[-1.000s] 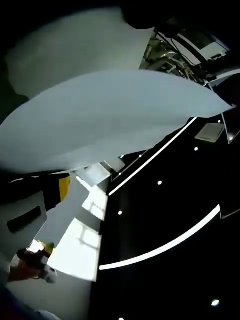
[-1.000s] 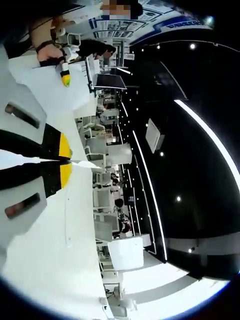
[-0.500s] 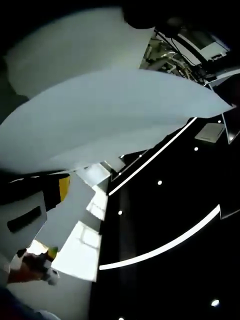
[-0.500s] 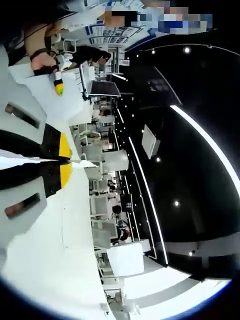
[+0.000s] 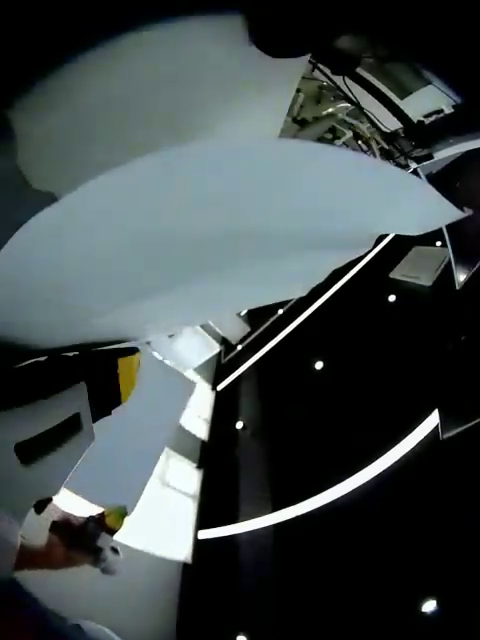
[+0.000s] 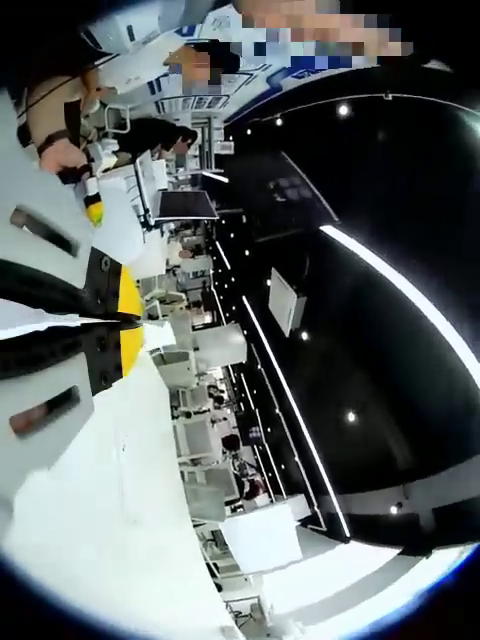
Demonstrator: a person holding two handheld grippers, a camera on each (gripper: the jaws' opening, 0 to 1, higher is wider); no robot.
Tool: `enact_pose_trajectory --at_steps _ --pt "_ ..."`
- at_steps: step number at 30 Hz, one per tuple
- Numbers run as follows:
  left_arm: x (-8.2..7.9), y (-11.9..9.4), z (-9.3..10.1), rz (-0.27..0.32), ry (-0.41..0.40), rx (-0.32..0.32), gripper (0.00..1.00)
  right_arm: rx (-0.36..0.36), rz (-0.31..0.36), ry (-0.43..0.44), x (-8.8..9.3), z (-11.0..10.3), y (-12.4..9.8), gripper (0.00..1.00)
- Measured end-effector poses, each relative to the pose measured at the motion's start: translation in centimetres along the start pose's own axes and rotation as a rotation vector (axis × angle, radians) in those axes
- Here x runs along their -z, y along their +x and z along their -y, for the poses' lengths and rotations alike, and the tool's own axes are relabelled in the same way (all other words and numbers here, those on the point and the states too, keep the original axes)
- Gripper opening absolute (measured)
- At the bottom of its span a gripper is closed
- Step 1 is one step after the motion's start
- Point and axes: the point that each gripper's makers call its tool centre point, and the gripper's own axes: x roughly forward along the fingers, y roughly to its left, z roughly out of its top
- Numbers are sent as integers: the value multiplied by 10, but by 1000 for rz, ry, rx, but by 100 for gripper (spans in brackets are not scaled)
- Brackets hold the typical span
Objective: Organize the stack of printing papers by aligning and flattening the scattered papers on the table
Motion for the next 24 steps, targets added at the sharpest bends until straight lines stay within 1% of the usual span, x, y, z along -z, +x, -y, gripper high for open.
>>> enact_pose_trajectory --at_steps 3,8,10,16,21,23,24 --pt "0 0 1 0 0 0 8 -21 18 22 -5 -2 0 0" --pt "0 0 1 1 -1 1 8 -35 27 43 -7 -4 0 0" --pt "0 0 0 1 -2 1 8 -47 43 70 -10 -5 0 0" --pt "0 -1 -1 1 -3 1 8 -82 66 106 -14 -17 1 0" --pt "0 0 -2 1 -3 2 8 -104 78 116 -19 -22 1 0" --pt "0 0 -2 1 -2 2 8 -100 78 107 -19 -22 1 0" --pt "0 -1 -1 1 -3 2 8 -85 74 87 -19 -20 0 0"
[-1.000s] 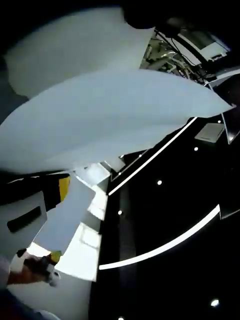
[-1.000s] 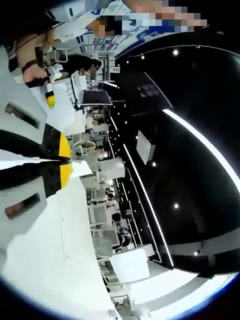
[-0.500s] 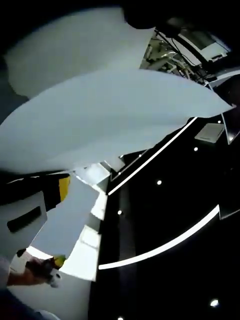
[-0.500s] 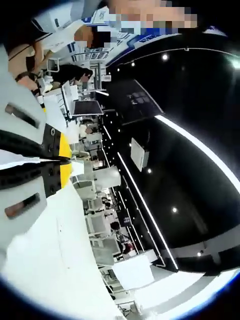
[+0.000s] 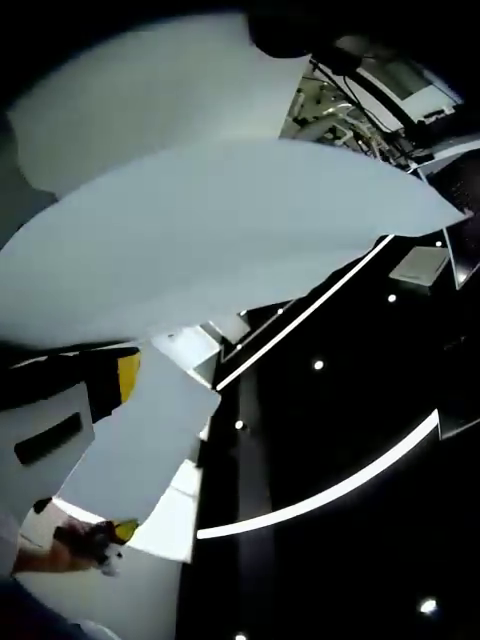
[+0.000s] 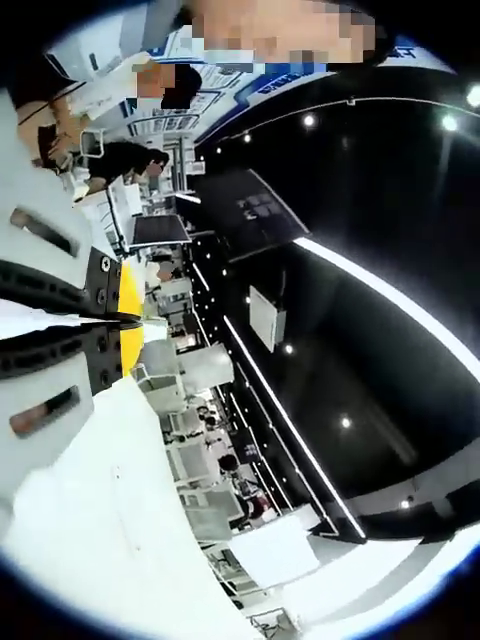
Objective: Organize the stack of printing papers by aligning and flattening the scattered papers on the table
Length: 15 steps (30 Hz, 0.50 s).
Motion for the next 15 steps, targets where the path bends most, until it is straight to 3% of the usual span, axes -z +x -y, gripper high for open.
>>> enact_pose_trajectory --at_steps 2,15 --pt "0 0 1 0 -1 0 8 28 -9 -40 0 4 -2 0" --pt "1 0 1 -1 0 0 8 21 1 -68 -6 -2 -1 0"
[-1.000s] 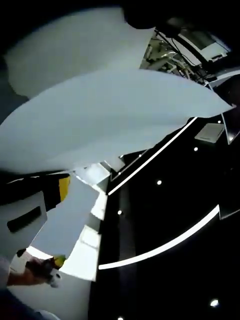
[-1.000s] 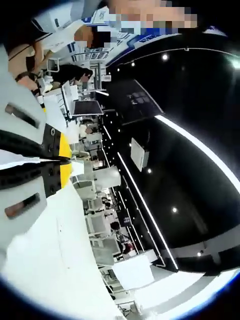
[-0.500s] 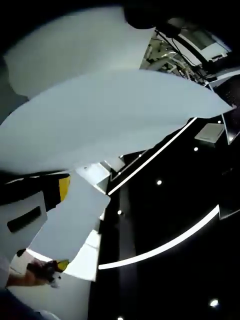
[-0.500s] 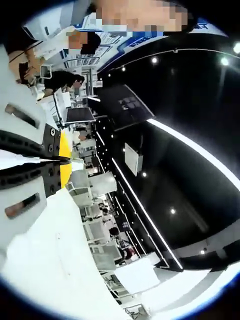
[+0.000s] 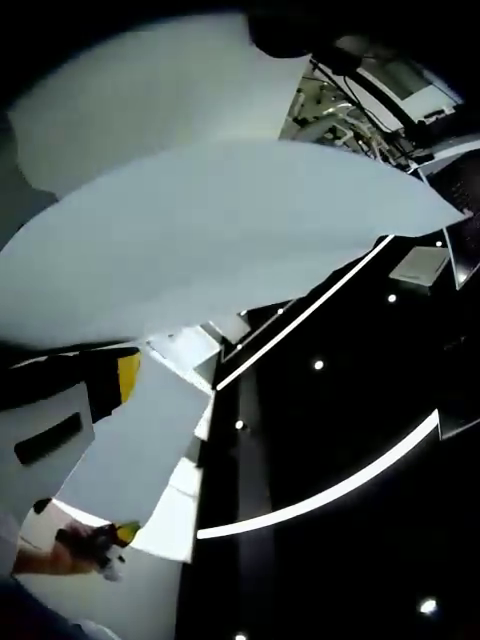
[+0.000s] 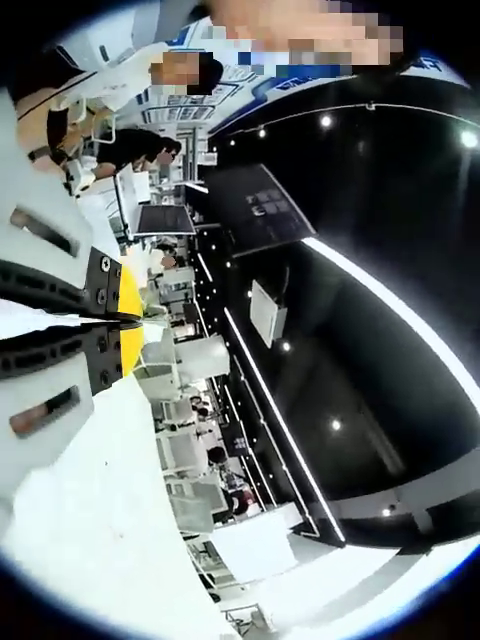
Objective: Organize the stack of printing papers by aligning and flattening the scattered papers on the table
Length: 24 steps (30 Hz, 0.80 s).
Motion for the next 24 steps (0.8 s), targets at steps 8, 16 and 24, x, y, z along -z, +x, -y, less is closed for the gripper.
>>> enact_pose_trajectory --at_steps 8,16,24 --pt "1 0 2 1 -2 1 8 -16 5 -3 -3 -7 -1 0" --pt "-1 0 1 3 -5 3 8 -66 20 38 -10 -17 -1 0" --pt "0 -1 3 5 -8 5 8 -148 46 111 -16 -34 -3 0"
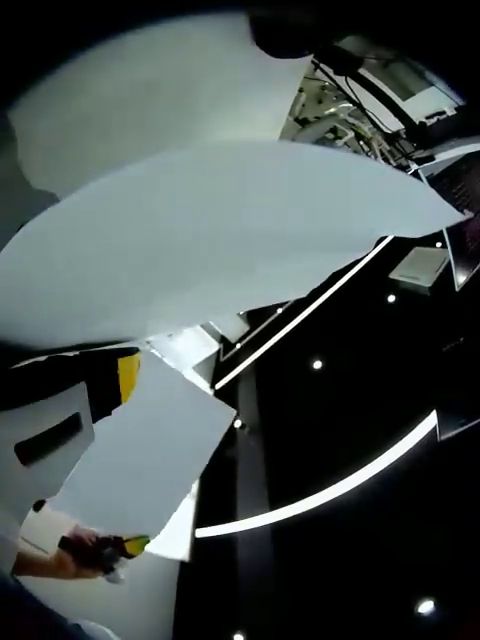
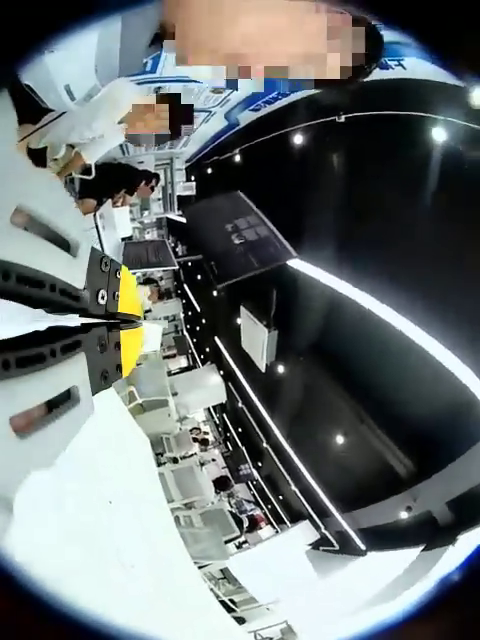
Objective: Organize the stack of printing papers by aligning and flattening the scattered papers on the table
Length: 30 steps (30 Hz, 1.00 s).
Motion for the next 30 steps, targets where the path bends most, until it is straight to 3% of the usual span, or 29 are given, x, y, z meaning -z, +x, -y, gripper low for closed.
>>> enact_pose_trajectory --at_steps 12,30 --pt "-2 0 -2 2 -4 2 8 -91 38 64 -12 -21 -1 0" --pt "-2 1 -2 1 -4 3 8 -182 32 44 -12 -38 1 0"
